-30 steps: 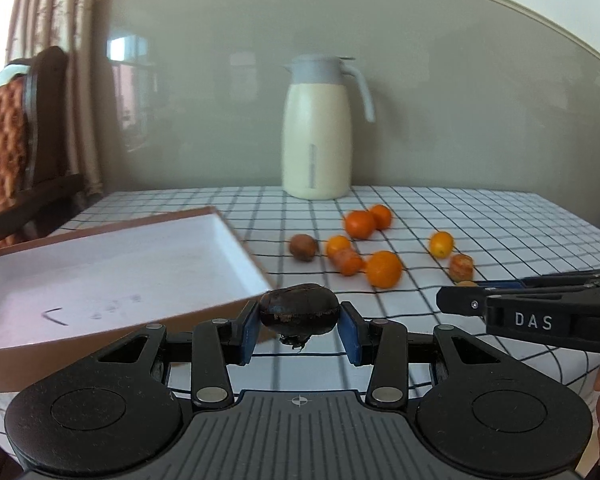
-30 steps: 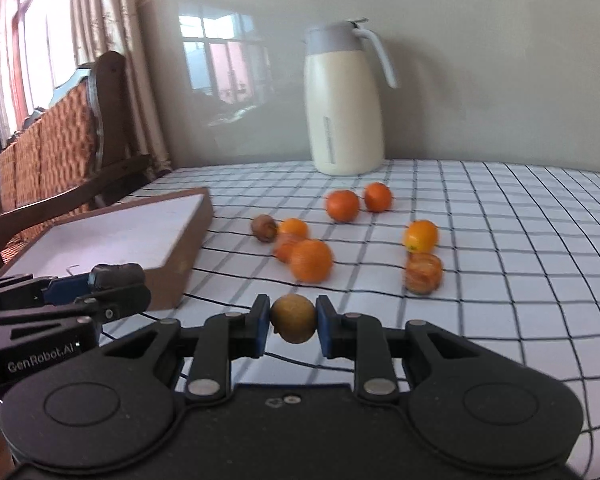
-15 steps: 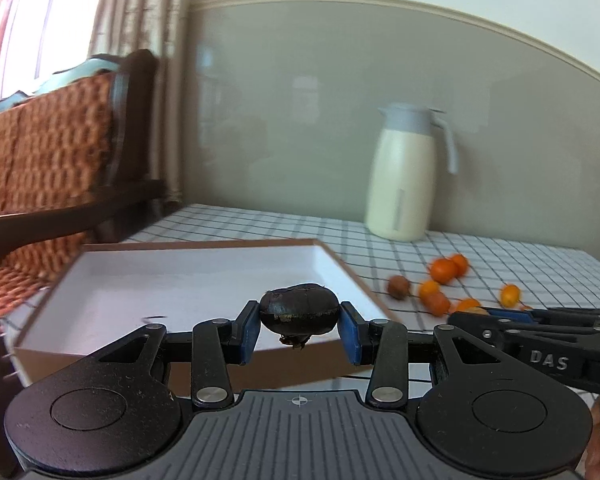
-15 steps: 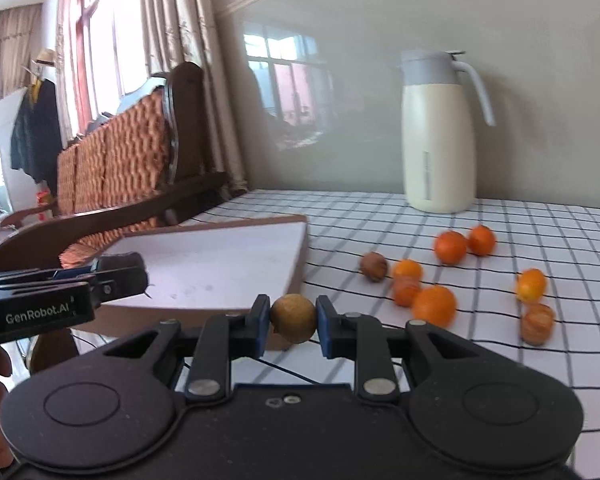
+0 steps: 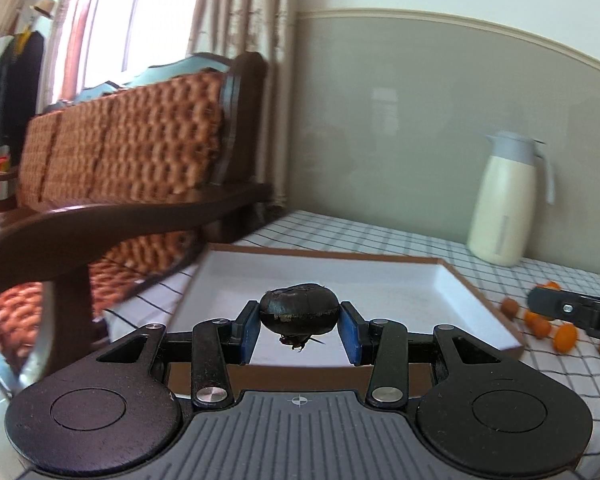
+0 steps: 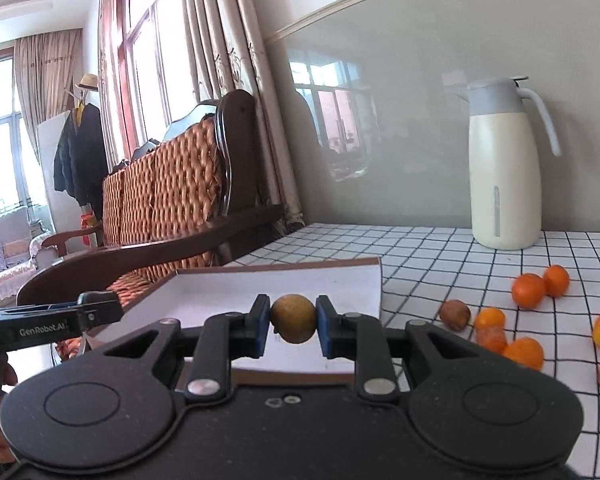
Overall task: Organize fruits
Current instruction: 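Carry both held fruits over the white box with both tools, then open both tools to drop the fruits into the white box, then move both tools back over the fruits on the table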
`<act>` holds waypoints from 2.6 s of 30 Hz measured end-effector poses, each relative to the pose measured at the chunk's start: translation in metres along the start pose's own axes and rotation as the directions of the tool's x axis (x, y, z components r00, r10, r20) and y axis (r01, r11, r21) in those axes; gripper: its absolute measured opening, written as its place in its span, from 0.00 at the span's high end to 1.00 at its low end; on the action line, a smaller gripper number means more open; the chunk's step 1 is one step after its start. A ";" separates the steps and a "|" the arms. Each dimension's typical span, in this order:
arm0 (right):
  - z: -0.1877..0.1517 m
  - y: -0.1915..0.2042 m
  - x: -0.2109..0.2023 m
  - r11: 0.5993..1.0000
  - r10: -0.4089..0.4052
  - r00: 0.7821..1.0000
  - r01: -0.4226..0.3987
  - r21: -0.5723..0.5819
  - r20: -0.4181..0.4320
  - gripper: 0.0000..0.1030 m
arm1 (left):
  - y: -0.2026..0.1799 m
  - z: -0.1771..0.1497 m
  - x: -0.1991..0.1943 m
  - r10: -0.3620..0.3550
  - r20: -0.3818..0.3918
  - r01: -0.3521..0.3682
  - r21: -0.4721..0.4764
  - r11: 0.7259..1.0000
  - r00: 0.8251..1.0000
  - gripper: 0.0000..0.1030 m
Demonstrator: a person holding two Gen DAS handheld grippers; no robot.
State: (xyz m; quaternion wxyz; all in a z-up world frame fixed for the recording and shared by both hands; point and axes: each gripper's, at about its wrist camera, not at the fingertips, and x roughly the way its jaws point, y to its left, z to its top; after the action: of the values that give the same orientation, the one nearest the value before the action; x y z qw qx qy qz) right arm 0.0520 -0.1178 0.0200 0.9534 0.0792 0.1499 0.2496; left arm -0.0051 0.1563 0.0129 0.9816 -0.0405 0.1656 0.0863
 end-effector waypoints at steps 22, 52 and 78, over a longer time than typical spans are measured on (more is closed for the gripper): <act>0.012 -0.012 0.065 0.998 -0.055 0.998 0.054 -0.030 -0.028 0.84 | 0.045 0.014 0.060 0.139 -0.053 -0.143 -0.069 0.987 0.989 0.59; 0.018 -0.031 0.019 0.988 -0.145 0.973 0.152 -0.025 0.177 0.06 | 0.028 0.016 0.049 0.234 0.027 -0.228 -0.137 0.964 0.972 0.00; 0.003 -0.082 -0.013 0.960 -0.270 0.962 0.272 0.072 -0.035 0.06 | -0.071 0.008 0.047 0.045 0.013 -0.046 0.028 0.999 0.999 0.00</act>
State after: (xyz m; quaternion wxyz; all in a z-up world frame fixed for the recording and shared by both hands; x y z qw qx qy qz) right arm 0.0794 -0.1953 0.0077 0.9730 0.0911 0.1803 0.1118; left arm 0.0545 0.0950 0.0080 0.9808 -0.0222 0.1617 0.1064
